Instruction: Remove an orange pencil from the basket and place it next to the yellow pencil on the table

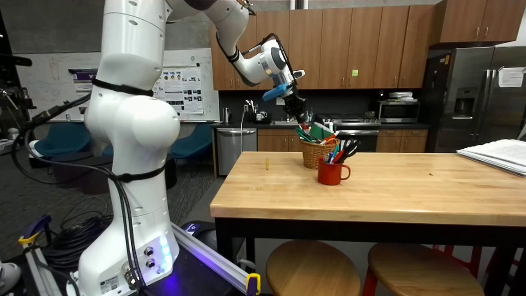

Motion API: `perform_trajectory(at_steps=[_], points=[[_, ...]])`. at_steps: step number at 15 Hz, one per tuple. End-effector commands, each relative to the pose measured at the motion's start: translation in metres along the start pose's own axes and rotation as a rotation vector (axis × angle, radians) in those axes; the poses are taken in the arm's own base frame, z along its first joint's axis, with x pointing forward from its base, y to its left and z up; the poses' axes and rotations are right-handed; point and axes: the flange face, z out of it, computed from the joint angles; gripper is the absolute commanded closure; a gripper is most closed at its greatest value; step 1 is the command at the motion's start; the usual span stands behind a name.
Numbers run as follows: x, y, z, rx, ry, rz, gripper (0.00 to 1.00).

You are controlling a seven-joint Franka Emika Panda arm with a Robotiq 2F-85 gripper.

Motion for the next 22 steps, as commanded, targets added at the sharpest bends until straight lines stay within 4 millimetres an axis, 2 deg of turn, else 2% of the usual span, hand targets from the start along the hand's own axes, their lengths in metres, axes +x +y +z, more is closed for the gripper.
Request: perform_trajectory(at_steps=[1, 5, 10, 17, 22], points=[[-0.005, 0.007, -0.026, -0.005, 0.025, 0.031, 0.97], [-0.013, 0.004, -0.052, 0.006, 0.052, 0.027, 0.97], [-0.034, 0.002, -0.087, 0.019, 0.074, 0.017, 0.97], [-0.087, 0.004, -0.123, 0.049, 0.120, 0.024, 0.97], [-0.138, 0.007, -0.132, 0.074, 0.154, 0.035, 0.97]])
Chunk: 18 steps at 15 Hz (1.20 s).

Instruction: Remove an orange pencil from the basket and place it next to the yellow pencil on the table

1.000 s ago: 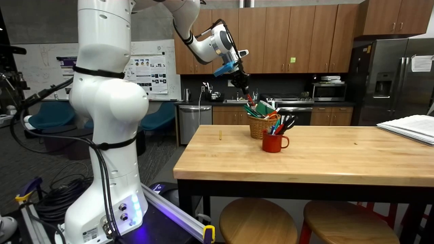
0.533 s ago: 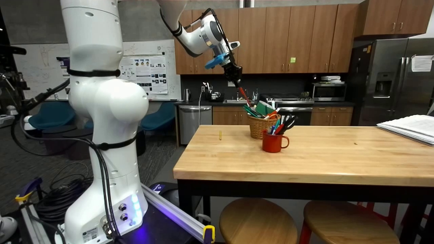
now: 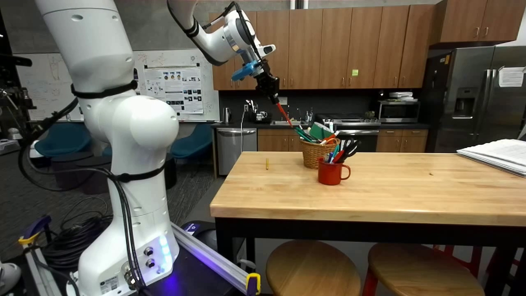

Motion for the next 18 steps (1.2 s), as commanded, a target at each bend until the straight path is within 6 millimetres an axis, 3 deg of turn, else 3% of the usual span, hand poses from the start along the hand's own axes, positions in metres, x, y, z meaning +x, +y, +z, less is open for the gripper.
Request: perform_trajectory(at_steps=[1, 7, 10, 18], points=[[-0.042, 0.008, -0.015, 0.009, 0.038, 0.013, 0.97], [-0.097, 0.013, -0.013, 0.019, -0.049, -0.042, 0.97], [-0.115, 0.012, -0.006, 0.039, -0.116, -0.086, 0.97], [-0.121, -0.007, 0.025, -0.012, -0.275, -0.240, 0.97]])
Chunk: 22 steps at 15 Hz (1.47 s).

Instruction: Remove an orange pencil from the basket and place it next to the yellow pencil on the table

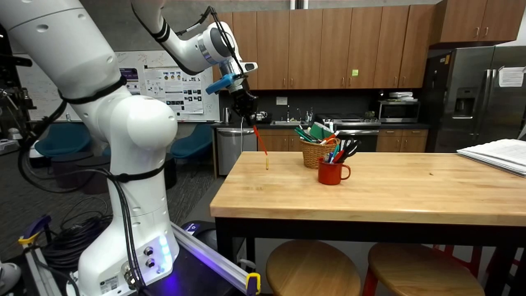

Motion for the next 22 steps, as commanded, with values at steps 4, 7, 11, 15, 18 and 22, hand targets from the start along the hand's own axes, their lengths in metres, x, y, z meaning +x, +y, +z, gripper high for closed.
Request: perform_trajectory(at_steps=[4, 7, 11, 15, 18, 22], points=[[0.017, -0.026, 0.031, -0.014, -0.118, -0.140, 0.97], [0.025, -0.036, 0.046, -0.031, -0.171, -0.167, 0.97], [0.038, -0.046, 0.057, -0.056, -0.224, -0.200, 0.97], [0.053, -0.055, 0.062, -0.076, -0.256, -0.229, 0.97], [0.061, -0.060, 0.066, -0.092, -0.276, -0.247, 0.97], [0.069, -0.066, 0.071, -0.101, -0.297, -0.268, 0.97]])
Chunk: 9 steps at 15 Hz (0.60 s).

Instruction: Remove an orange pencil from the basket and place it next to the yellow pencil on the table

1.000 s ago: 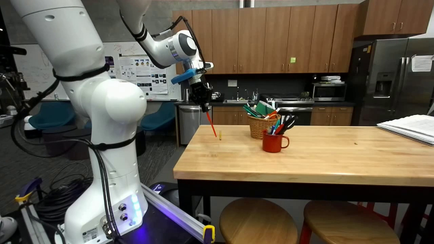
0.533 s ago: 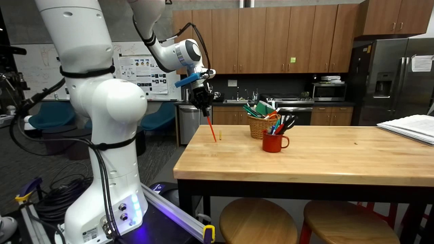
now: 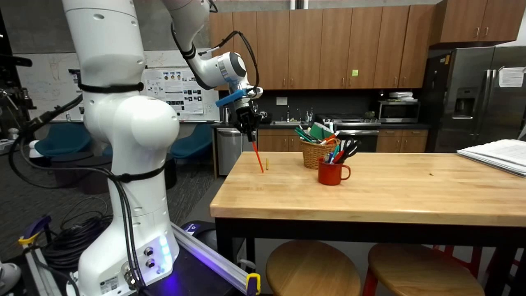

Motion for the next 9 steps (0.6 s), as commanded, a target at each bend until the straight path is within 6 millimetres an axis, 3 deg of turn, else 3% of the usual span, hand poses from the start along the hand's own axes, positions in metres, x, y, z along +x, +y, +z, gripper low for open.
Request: perform_trajectory(at_steps=[1, 5, 8, 9], points=[[0.0119, -0.0011, -0.0018, -0.014, -0.029, -0.028, 0.97], [0.0163, -0.0022, -0.0017, -0.007, -0.036, -0.044, 0.97], [0.0170, -0.0020, -0.0006, -0.002, -0.039, -0.055, 0.66], [0.0172, -0.0025, 0.0008, -0.002, -0.042, -0.057, 0.68]])
